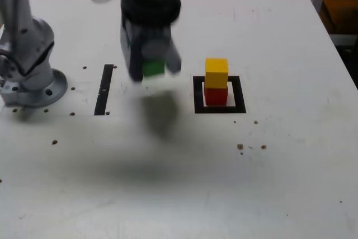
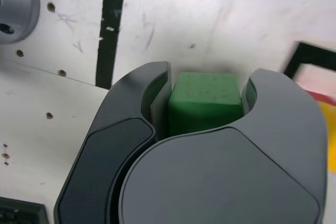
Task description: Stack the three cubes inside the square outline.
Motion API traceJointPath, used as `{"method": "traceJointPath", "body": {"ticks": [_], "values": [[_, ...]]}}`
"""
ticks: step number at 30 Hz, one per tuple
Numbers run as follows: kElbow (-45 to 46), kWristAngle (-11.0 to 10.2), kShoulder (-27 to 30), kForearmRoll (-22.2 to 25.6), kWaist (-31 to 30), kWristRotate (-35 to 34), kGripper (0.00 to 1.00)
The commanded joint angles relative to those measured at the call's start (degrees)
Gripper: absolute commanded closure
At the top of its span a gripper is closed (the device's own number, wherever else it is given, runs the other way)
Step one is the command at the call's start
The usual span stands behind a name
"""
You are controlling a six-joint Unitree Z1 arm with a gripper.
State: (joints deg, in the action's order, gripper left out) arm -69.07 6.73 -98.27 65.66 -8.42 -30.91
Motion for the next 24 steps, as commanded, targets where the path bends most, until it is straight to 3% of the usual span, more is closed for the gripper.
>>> {"method": "traceJointPath", "body": {"ticks": [1, 5, 15, 17, 24], "values": [[-4.54, -2.09, 0.37, 7.11, -0.08, -0.27, 0.94], [-13.28, -5.94, -0.49, 15.41, -0.53, 2.25, 0.95], [-25.90, -8.68, -8.58, 18.90, -0.75, 13.50, 0.96], [-28.42, -8.28, -10.05, 19.87, -0.50, 14.78, 0.96], [-39.72, -3.98, -15.71, 27.07, 3.33, 20.75, 0.96]]}}
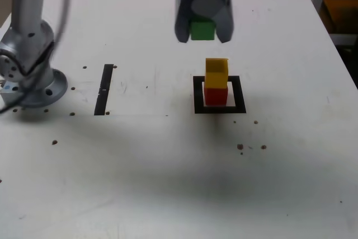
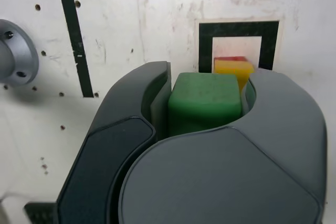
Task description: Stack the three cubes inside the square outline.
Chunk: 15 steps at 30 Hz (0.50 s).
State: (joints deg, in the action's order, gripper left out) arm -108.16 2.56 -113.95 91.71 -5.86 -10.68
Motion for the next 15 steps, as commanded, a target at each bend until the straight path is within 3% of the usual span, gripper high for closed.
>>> {"method": "traceJointPath", "body": {"ticks": [1, 15], "values": [[-0.91, 0.68, -0.12, 1.55, 1.48, 1.30, 0.96], [-0.02, 5.56, -2.68, 1.52, 3.04, 4.28, 0.96]]}}
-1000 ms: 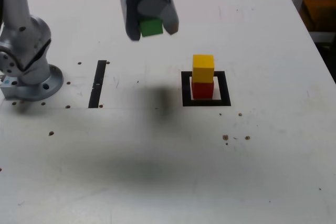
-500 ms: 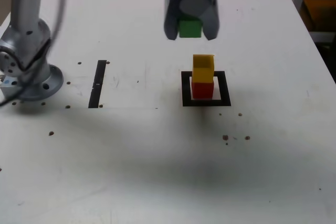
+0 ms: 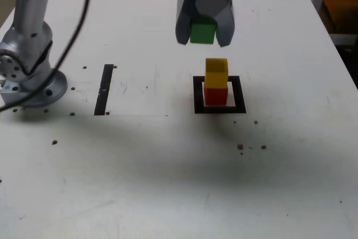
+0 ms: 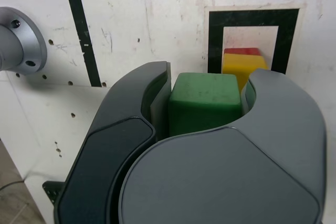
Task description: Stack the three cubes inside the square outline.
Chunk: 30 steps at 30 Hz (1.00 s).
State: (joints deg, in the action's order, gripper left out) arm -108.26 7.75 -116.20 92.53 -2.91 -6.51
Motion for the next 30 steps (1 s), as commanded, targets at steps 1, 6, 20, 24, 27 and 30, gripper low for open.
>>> {"method": "traceJointPath", "body": {"ticks": [1, 6, 20, 24, 27, 30], "values": [[0.09, 0.68, -0.76, 0.67, 0.10, 0.21, 0.96], [-0.78, 1.93, -3.02, 0.23, -0.10, 0.29, 0.96], [-1.31, 0.52, -4.00, -1.33, -0.34, -0.74, 0.95], [-0.92, 0.51, -3.92, -1.46, -0.34, -0.98, 0.94], [-0.72, 0.68, -3.75, -1.78, -0.34, -1.59, 0.94], [0.16, 1.40, -3.68, -3.27, -0.34, -2.23, 0.94]]}}
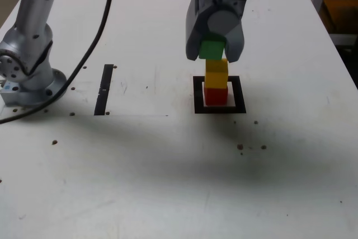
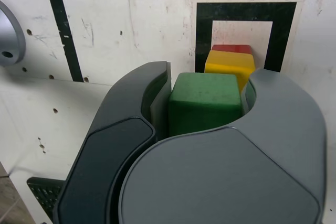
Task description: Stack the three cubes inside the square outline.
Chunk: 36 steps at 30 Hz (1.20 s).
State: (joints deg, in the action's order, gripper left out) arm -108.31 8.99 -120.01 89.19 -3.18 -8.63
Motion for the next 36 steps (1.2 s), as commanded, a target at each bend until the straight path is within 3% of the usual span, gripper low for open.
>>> {"method": "traceJointPath", "body": {"ticks": [1, 9, 20, 24, 26, 28, 30, 31, 33, 36], "values": [[0.63, 0.41, 0.09, -0.72, -0.08, -0.10, 0.94], [2.81, 1.11, -0.01, -4.98, -0.08, 0.27, 0.94], [3.33, 0.10, 0.34, -5.15, 0.01, -0.07, 0.89], [3.37, -0.62, 0.39, -4.93, 0.01, -0.07, 0.83], [3.35, -0.87, 0.48, -4.75, 0.01, -0.07, 0.74], [3.34, -0.96, 0.63, -4.45, -0.02, -0.10, 0.58], [3.60, -0.96, 1.26, -4.07, -0.09, -0.14, 0.25], [3.75, -0.93, 1.49, -4.02, -0.12, -0.15, 0.17], [4.13, -0.81, 1.88, -4.16, -0.16, -0.14, 0.08], [4.51, -0.58, 2.04, -4.49, -0.24, -0.11, 0.08]]}}
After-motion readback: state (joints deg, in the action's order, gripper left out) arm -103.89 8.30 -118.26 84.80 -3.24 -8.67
